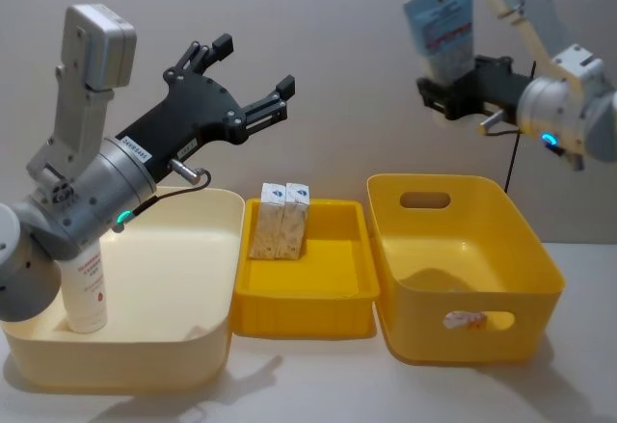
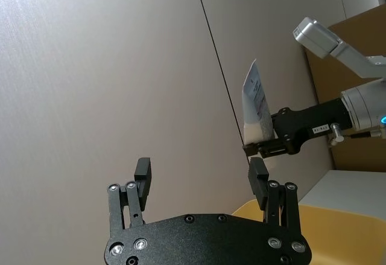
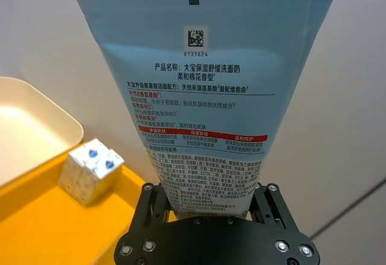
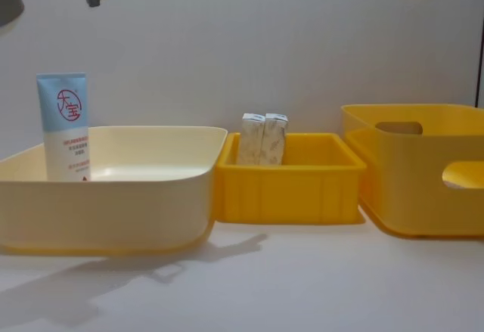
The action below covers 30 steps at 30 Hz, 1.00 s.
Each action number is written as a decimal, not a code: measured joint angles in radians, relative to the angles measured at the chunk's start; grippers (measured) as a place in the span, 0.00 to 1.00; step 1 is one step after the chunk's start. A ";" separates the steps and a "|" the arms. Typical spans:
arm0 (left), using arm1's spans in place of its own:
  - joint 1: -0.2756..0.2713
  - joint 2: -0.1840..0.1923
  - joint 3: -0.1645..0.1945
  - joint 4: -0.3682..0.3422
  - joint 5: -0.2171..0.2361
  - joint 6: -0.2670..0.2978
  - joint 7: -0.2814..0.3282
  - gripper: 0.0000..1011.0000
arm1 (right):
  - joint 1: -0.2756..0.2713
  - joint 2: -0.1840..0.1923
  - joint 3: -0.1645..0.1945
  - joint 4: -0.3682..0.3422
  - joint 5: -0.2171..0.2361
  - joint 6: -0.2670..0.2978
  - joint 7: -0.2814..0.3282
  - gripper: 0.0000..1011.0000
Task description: Bimanual collaborative sorting of washing and personal care products
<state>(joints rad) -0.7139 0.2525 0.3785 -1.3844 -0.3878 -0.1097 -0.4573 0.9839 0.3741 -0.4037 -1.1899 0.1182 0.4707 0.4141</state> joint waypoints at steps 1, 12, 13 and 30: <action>0.000 0.000 0.000 0.000 0.000 0.000 0.000 0.99 | 0.003 0.003 0.002 0.004 0.000 0.009 0.003 0.54; 0.000 0.000 0.000 0.000 0.000 0.000 0.000 0.99 | 0.053 0.033 0.012 0.083 0.013 0.135 0.072 0.54; 0.000 0.000 0.000 0.000 0.000 0.000 0.000 0.99 | 0.056 0.034 0.012 0.089 0.014 0.143 0.078 0.54; 0.000 0.000 0.000 0.000 0.000 0.000 0.000 0.99 | 0.148 0.033 -0.035 0.310 0.039 0.263 0.225 0.54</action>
<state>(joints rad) -0.7139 0.2524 0.3785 -1.3843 -0.3879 -0.1097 -0.4573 1.1317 0.4070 -0.4383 -0.8799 0.1570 0.7333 0.6391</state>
